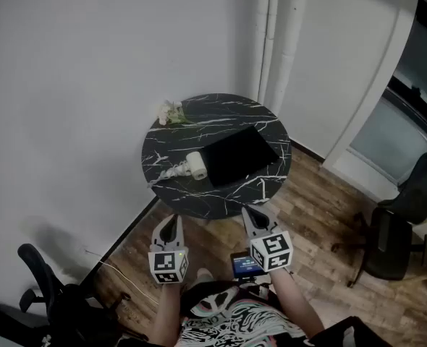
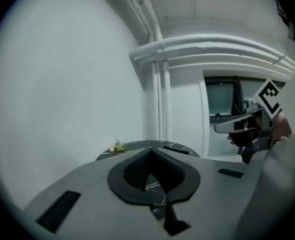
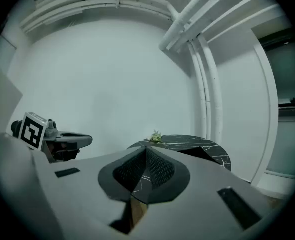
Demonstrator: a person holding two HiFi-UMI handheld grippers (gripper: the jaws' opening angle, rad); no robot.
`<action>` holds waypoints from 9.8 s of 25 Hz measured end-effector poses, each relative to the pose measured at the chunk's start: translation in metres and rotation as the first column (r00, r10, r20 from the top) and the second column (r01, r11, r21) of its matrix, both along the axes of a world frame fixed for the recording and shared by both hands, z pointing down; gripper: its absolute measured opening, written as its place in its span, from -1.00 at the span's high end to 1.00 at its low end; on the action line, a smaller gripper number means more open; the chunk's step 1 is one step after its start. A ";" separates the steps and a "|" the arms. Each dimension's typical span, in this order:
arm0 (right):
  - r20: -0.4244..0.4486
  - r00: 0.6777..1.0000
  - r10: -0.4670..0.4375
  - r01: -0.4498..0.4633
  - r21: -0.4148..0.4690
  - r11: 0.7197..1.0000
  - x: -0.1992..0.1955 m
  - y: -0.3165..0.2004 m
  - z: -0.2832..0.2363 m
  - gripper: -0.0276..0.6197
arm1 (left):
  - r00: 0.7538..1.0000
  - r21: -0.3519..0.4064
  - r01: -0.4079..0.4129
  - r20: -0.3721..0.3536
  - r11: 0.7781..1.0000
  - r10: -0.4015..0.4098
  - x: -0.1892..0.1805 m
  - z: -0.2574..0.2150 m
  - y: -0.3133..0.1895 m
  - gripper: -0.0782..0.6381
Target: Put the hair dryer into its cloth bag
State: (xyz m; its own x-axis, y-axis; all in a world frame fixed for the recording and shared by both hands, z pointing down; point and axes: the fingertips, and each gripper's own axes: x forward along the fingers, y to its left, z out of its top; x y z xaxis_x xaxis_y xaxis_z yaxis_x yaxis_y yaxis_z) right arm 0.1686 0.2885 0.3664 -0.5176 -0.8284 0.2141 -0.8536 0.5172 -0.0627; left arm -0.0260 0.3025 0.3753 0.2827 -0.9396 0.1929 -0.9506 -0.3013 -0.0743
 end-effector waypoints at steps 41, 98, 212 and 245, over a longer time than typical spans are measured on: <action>-0.022 0.997 0.071 -0.074 -0.188 0.979 -0.039 -0.174 0.062 0.85 | 0.997 -0.083 -0.066 -0.046 0.994 0.063 -0.060 0.050 -0.190 0.74; -0.305 0.843 -0.444 0.211 -0.570 0.794 -0.112 -0.255 0.221 0.51 | 0.843 -0.351 -0.335 0.303 0.874 0.445 -0.059 0.188 -0.301 0.34; -0.434 0.713 -0.550 0.126 -0.693 0.710 -0.102 -0.257 0.245 0.84 | 0.602 -0.580 -0.504 0.294 0.640 0.742 -0.040 0.250 -0.292 -0.23; -0.322 0.881 -0.346 0.075 -0.628 0.775 -0.096 -0.293 0.202 0.85 | 0.607 -0.612 -0.518 0.230 0.598 0.761 -0.040 0.255 -0.294 -0.25</action>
State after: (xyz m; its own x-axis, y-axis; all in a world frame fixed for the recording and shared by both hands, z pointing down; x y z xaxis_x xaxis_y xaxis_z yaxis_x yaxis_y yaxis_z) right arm 0.0722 -0.0042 0.5688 -0.4181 -0.3492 0.8386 -0.7425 0.6632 -0.0941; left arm -0.0665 0.0087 0.6301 0.5420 -0.2978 0.7858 -0.3758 -0.9223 -0.0903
